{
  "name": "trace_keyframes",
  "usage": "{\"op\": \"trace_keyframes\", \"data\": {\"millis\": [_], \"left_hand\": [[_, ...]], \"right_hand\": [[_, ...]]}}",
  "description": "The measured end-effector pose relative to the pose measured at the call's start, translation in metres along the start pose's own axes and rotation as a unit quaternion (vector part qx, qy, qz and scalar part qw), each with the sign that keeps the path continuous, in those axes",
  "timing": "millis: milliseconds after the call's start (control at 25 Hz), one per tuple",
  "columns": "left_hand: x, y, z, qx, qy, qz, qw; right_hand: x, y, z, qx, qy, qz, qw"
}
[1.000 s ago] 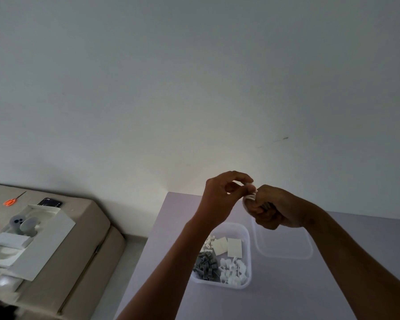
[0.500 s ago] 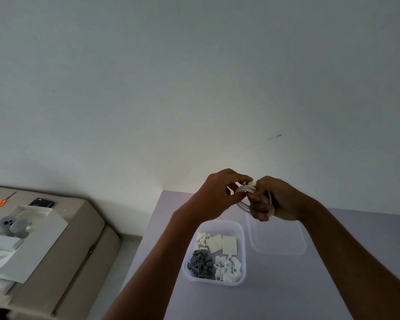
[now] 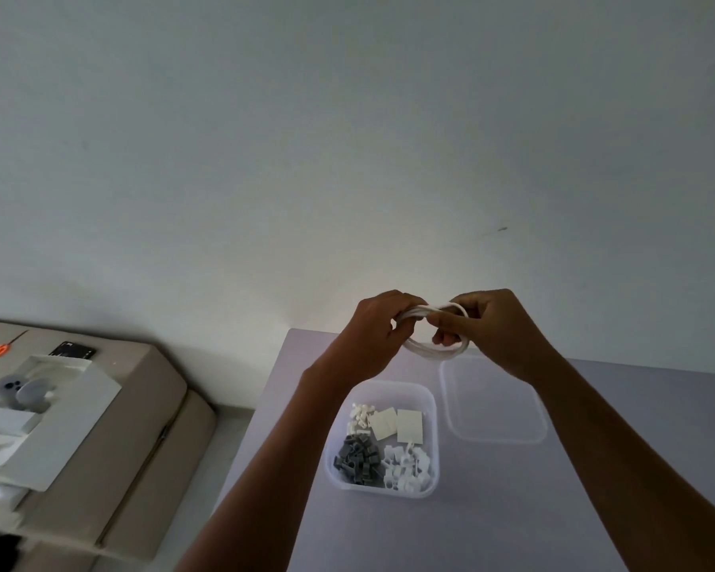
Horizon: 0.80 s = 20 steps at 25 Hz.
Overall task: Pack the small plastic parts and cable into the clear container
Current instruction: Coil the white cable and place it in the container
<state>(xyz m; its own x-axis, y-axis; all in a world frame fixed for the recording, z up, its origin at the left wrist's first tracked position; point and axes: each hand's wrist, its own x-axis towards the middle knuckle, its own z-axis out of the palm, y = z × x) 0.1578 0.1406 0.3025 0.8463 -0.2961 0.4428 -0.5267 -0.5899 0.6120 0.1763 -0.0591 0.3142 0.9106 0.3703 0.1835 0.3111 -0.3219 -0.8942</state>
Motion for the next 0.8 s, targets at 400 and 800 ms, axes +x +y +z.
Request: {"op": "trace_keyframes", "data": {"millis": [400, 800], "left_hand": [[-0.007, -0.027, 0.001, 0.006, -0.076, -0.076, 0.994], [-0.030, -0.046, 0.019, 0.009, -0.020, -0.074, 0.997]], "right_hand": [[0.005, 0.027, 0.031, -0.073, 0.035, -0.028, 0.996], [0.008, 0.065, 0.057, 0.017, -0.053, 0.091, 0.994]]}}
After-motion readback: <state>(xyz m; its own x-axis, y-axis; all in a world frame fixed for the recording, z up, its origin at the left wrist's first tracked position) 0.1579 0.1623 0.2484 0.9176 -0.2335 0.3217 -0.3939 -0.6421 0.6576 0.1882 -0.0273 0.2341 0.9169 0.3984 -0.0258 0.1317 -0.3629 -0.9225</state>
